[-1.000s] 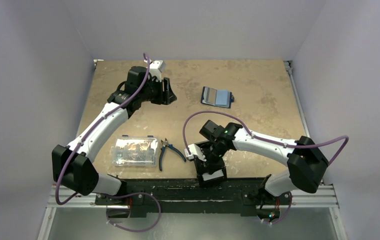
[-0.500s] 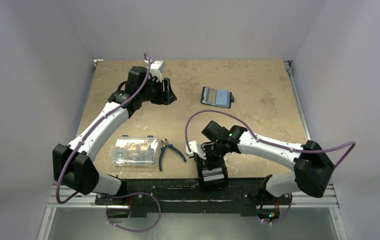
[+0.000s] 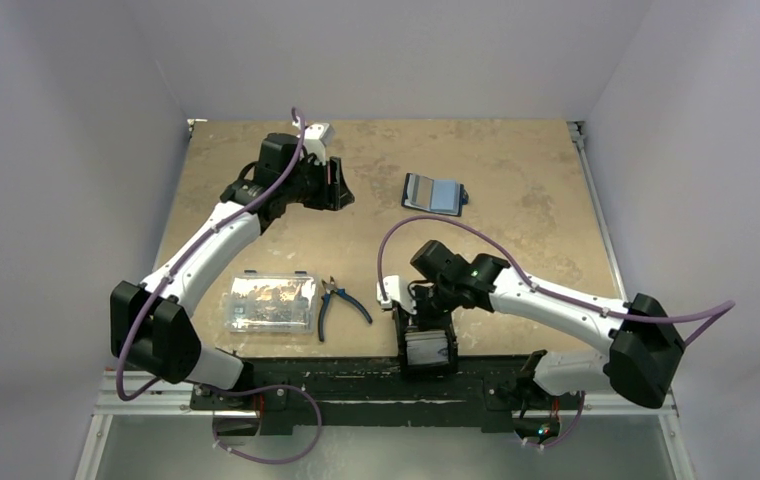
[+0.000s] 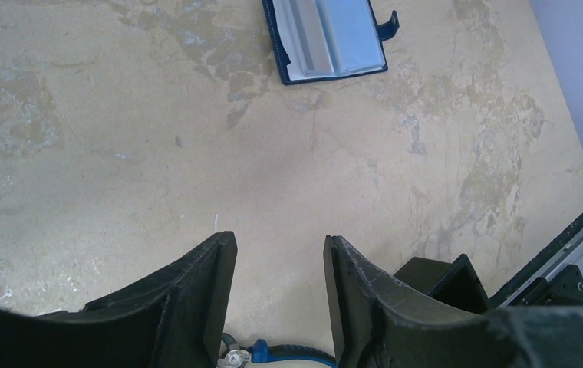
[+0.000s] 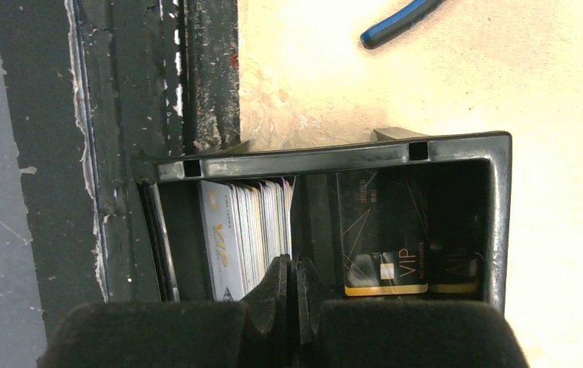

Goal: Put the credit cards into the card holder
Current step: Pick up the credit card from the storage box.

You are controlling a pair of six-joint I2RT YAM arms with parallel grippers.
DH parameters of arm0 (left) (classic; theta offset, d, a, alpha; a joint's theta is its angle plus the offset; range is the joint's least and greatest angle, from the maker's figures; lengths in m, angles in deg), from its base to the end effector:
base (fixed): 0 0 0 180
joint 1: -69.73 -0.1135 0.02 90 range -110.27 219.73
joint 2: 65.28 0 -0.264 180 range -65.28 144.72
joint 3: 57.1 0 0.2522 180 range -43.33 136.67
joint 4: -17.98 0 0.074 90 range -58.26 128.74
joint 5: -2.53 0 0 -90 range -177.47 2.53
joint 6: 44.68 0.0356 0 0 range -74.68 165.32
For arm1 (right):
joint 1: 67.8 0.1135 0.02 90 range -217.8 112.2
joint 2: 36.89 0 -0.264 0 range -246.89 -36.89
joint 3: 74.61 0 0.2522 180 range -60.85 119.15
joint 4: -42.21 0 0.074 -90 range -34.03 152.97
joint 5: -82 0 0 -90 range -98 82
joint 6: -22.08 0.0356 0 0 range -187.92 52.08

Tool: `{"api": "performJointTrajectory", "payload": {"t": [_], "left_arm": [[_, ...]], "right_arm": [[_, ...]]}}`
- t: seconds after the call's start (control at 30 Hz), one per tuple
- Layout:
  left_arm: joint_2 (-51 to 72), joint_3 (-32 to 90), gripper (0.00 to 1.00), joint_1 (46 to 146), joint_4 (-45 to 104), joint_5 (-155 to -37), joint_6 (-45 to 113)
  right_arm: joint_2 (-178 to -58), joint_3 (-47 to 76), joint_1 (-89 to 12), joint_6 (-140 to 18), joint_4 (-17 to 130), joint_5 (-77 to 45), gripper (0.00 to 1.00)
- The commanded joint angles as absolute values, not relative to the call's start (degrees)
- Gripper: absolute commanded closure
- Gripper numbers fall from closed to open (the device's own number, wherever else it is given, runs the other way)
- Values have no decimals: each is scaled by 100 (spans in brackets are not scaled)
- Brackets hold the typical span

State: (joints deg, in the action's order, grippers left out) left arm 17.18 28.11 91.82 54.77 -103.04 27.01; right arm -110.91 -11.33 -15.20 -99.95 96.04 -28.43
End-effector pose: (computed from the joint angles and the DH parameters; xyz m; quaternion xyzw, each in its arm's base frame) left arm 0.2994 -0.1318 0.3267 0.0924 0.8724 -0.2728 0.3949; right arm 0.1366 0.1992 0.2233 -0.6752 0.6836 0.2089 0.1822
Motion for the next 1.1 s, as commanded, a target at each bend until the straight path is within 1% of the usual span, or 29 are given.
{"api": "performJointTrajectory", "payload": {"t": [0.0,0.3,0.4,0.53,0.93,1.07], "left_arm": [[1758,2821,50,9109,5248,-10224,2852],[1857,2821,50,9101,5253,-10244,2848],[1902,2783,51,9100,5189,-10402,2762],[2112,2729,52,9100,4984,-11019,2478],[2418,2534,52,9109,4628,-11576,2098],[2481,2502,52,9106,4578,-11621,2052]], "right_arm": [[-10879,-918,-1456,-10299,10007,-3326,100],[-10717,-942,-1428,-10936,10488,-3975,100],[-10694,-932,-1418,-11035,10561,-3955,100],[-10655,-916,-1388,-11174,10689,-3897,100],[-10374,-1002,-1269,-11667,11025,-3823,100],[-10314,-1078,-1269,-11548,10858,-3719,100]]}}
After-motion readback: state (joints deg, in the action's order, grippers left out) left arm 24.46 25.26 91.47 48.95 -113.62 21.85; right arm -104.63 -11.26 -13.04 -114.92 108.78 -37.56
